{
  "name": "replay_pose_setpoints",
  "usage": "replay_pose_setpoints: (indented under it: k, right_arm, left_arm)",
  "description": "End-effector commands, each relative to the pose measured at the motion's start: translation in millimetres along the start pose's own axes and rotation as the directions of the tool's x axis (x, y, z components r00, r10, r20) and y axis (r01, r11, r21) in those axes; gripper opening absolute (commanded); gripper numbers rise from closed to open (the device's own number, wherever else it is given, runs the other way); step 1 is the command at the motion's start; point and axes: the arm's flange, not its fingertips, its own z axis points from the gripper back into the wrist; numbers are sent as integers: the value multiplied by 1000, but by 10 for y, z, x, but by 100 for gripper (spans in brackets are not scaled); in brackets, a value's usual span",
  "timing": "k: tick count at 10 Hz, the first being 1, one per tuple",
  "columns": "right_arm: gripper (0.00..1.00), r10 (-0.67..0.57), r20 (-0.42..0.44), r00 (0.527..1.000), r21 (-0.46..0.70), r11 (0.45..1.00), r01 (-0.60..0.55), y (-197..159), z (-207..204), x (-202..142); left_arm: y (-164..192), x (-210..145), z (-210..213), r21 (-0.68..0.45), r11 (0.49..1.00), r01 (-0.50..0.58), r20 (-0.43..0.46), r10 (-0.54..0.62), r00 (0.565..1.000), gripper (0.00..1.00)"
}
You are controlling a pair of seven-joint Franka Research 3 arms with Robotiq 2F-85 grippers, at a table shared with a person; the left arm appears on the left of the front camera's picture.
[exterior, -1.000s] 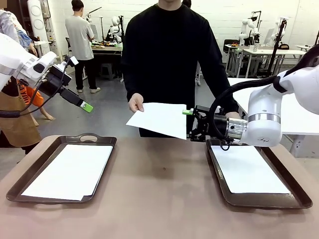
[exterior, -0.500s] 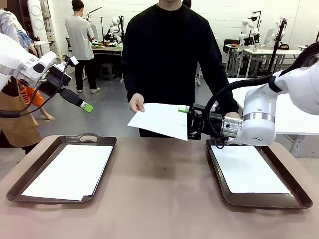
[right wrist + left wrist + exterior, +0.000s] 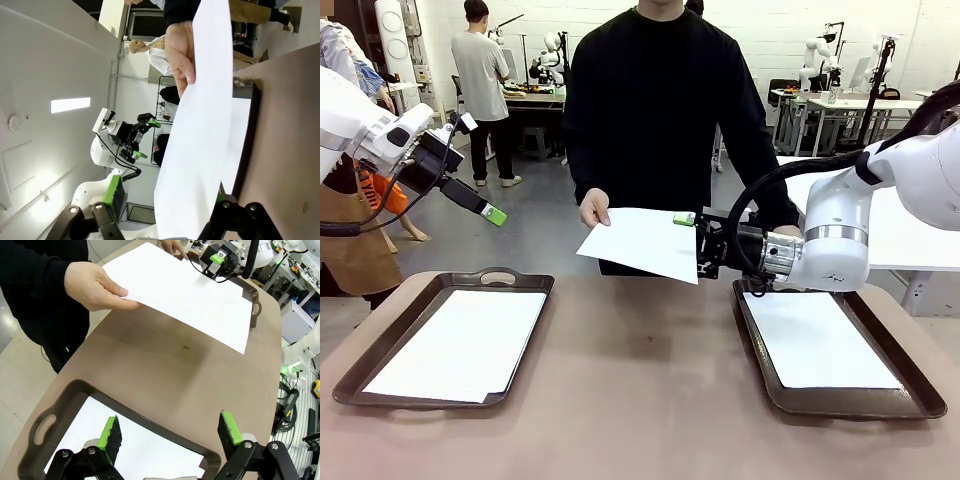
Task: Sort the A4 documents.
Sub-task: Receive the A4 Paper.
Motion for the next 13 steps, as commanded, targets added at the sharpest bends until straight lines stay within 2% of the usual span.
replay_pose_setpoints:
  k: [1, 2, 3, 4, 5, 6, 7, 8, 9, 10, 11, 12, 13]
  right_arm:
    - [82, 11, -16, 1000, 15, 1000, -10, -37, -47, 50]
    - [64, 4, -18, 1000, 14, 1000, -4, -42, -35, 54]
    - [66, -2, -14, 1000, 18, 1000, 2, -51, -17, 59]
    - [48, -7, -15, 1000, 22, 1000, 8, -57, -4, 60]
    - [59, -13, -18, 1000, 21, 1000, 14, -63, 4, 62]
    - [31, -20, -18, 1000, 28, 999, 20, -70, 10, 65]
    - [42, -29, -21, 999, 33, 999, 30, -75, 18, 62]
    - [15, -38, -29, 999, 38, 999, 39, -83, 19, 54]
    - [40, -46, -33, 998, 42, 998, 47, -85, 28, 47]
    - [0, -52, -33, 998, 40, 998, 53, -94, 42, 52]
    - [24, -57, -34, 998, 39, 998, 59, -100, 50, 54]
    - [0, -62, -39, 997, 39, 997, 64, -103, 48, 53]
    - [8, -69, -48, 996, 38, 997, 71, -108, 47, 45]
  left_arm:
    - [-4, 5, -3, 0, 1000, 2, 0, -2, 1000, 100]
    - [-4, 5, -3, 0, 1000, 2, 0, -2, 1000, 100]
    - [-4, 5, -3, 0, 1000, 2, 0, -2, 1000, 100]
    - [-4, 5, -3, 0, 1000, 2, 0, -2, 1000, 100]
    - [-4, 5, -3, 0, 1000, 2, 0, -2, 1000, 100]
    - [-4, 5, -3, 0, 1000, 2, 0, -2, 1000, 100]
    - [-4, 5, -3, 0, 1000, 2, 0, -2, 1000, 100]
    - [-4, 5, -3, 0, 1000, 2, 0, -2, 1000, 100]
    - [-4, 5, -3, 0, 1000, 2, 0, -2, 1000, 100]
    - [-4, 5, -3, 0, 1000, 2, 0, -2, 1000, 100]
    - [-4, 5, -3, 0, 1000, 2, 0, -2, 1000, 100]
    - [-4, 5, -3, 0, 1000, 2, 0, -2, 1000, 100]
    - [-4, 5, -3, 0, 1000, 2, 0, -2, 1000, 100]
